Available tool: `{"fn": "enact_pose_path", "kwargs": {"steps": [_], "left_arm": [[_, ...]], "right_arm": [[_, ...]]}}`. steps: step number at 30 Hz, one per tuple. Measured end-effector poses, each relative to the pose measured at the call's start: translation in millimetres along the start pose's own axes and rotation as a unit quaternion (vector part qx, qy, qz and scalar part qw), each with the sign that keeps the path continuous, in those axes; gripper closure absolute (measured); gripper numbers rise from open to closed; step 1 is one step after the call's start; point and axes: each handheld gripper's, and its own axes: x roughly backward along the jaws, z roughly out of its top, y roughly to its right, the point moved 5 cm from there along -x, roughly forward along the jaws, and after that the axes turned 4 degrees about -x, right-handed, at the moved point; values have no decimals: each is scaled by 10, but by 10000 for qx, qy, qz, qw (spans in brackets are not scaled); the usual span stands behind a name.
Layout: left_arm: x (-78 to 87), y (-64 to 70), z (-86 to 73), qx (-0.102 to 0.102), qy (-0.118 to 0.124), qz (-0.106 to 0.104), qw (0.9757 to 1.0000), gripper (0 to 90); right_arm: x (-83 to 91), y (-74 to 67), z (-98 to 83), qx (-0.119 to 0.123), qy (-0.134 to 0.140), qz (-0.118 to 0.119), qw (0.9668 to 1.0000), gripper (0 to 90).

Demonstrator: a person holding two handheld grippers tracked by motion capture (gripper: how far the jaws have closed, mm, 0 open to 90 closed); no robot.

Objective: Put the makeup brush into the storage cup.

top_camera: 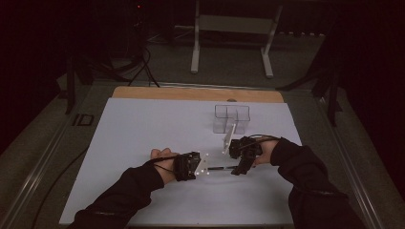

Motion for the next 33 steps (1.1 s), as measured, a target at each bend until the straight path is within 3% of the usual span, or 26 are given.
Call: {"fn": "enact_pose_path", "kwargs": {"steps": [3,7,14,17,20,22,23,24,25,27,31,32,33], "left_arm": [[29,-24,-99,289,-47,-66,9996,848],[71,-55,-215,761,-14,-88,9971,848],[173,-56,-325,1193,160,-112,9927,848],[226,-54,-351,1332,246,6,9908,848],[294,-50,-362,1615,453,179,9857,848],[333,-30,-365,1824,623,245,9809,848],[333,-30,-365,1824,623,245,9809,848],[364,-3,-364,2063,771,296,9750,848],[370,1,-365,2092,820,291,9740,848],[393,22,-357,2262,989,276,9687,848],[428,73,-320,2537,1336,140,9579,848],[433,94,-306,2631,1414,116,9543,848],[429,112,-295,2687,1397,184,9529,848]], "right_arm": [[37,14,-16,-106,212,-143,9996,275],[89,21,-55,-261,437,-273,9983,226],[175,23,-147,-433,878,-380,9945,166],[196,31,-200,-442,1051,-528,9921,153],[217,44,-245,-387,1308,-774,9876,153],[219,42,-265,-389,1500,-919,9836,143],[219,42,-265,-389,1500,-919,9836,143],[211,32,-278,-441,1518,-936,9830,143],[185,14,-302,-487,1541,-900,9827,143],[169,8,-316,-552,1531,-873,9828,143],[134,-27,-339,-711,1697,-799,9797,143],[127,-35,-341,-735,1737,-794,9788,143],[114,-54,-345,-727,1804,-837,9773,143]]}}
